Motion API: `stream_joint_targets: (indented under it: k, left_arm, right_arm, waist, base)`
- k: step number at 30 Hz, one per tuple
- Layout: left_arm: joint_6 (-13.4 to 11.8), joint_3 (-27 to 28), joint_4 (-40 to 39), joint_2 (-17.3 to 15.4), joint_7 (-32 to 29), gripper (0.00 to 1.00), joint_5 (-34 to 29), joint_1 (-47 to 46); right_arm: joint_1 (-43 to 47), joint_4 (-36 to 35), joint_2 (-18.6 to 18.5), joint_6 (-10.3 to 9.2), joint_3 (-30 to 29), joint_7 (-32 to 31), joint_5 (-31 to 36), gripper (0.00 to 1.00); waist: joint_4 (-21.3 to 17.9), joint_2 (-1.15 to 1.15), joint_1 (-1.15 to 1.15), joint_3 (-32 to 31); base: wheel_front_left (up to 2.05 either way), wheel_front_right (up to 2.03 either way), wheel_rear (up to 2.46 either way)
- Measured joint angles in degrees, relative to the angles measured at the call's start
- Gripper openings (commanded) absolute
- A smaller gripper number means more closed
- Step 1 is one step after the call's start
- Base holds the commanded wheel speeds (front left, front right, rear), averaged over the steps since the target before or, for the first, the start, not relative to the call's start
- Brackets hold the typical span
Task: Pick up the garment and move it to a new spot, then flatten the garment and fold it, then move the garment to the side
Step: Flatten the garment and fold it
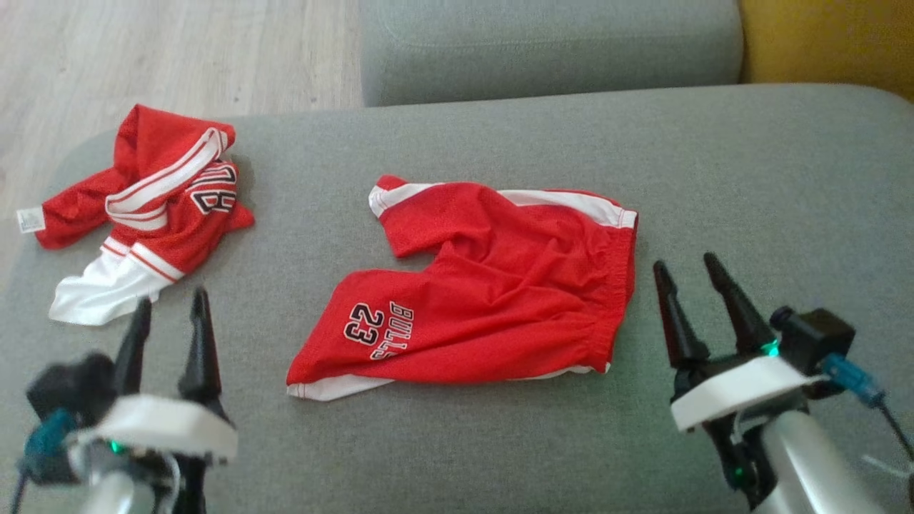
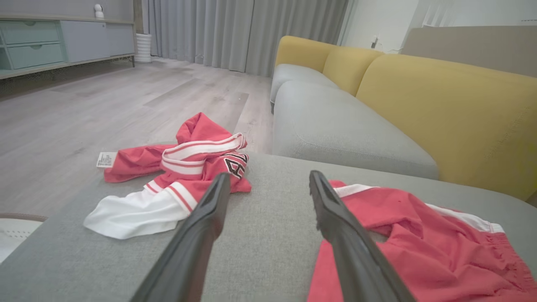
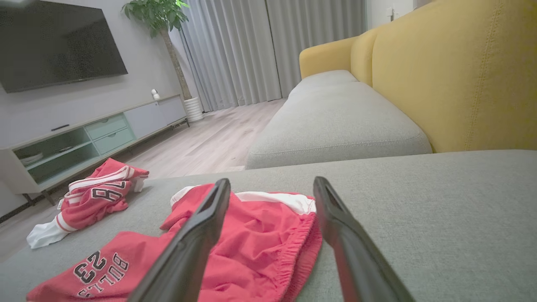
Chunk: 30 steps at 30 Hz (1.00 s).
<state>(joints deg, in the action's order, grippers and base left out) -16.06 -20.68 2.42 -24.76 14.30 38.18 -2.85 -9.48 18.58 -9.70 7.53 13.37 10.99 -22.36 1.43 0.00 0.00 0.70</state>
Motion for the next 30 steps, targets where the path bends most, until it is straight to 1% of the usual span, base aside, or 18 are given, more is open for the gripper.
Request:
stream_joint_targets:
  k: [5, 6, 7, 10, 16, 26, 30]
  left_arm:
    - [2.35, 3.33, -0.49, 3.76, 0.00, 1.00, -5.06, 6.16]
    - [2.86, 3.66, -0.45, 4.38, 0.00, 1.00, -5.75, 6.49]
    - [3.72, 5.02, -0.37, 5.70, 0.00, 1.00, -6.97, 6.36]
    - [5.06, 6.44, 0.26, 6.87, 0.00, 1.00, -8.42, 6.34]
    - [7.05, 8.31, 1.71, 8.78, 0.00, 1.00, -10.54, 6.36]
    - [9.68, 10.50, 3.33, 10.55, 0.00, 1.00, -12.39, 6.34]
    - [10.16, 11.12, 3.61, 11.10, 0.00, 1.00, -12.96, 6.20]
  right_arm:
    - [1.88, -0.26, -0.13, 0.00, 2.21, 0.63, 1.13, 1.00]
    - [2.05, -0.24, -0.14, 0.00, 2.57, 0.63, 1.13, 1.00]
    - [1.97, -0.31, -0.14, 0.00, 2.77, 0.80, 1.13, 1.00]
    - [1.97, -0.34, -0.15, 0.00, 2.77, 1.10, 1.13, 1.00]
    - [1.97, -0.22, -0.38, 0.00, 2.59, 1.08, 1.23, 1.00]
    - [1.88, -0.24, -0.88, 0.00, 2.42, -0.01, 1.35, 1.00]
    - [1.38, -0.56, -2.60, 0.00, 3.70, -1.97, 1.21, 1.00]
  waist:
    - [-0.18, 0.00, 0.00, -0.82]
    - [-0.17, 0.00, 0.00, -0.81]
    - [-0.18, 0.00, 0.00, -0.73]
    - [-0.28, 0.00, 0.00, -0.66]
    - [-0.47, 0.00, 0.00, -0.62]
    - [-0.86, 0.00, 0.00, 0.02]
    - [-0.81, 0.00, 0.00, 0.53]
  base:
    - [0.00, 0.00, 0.00]
    - [0.00, 0.00, 0.00]
    - [0.00, 0.00, 0.00]
    - [0.00, 0.00, 0.00]
    - [0.00, 0.00, 0.00]
    - [0.00, 0.00, 0.00]
    - [0.00, 0.00, 0.00]
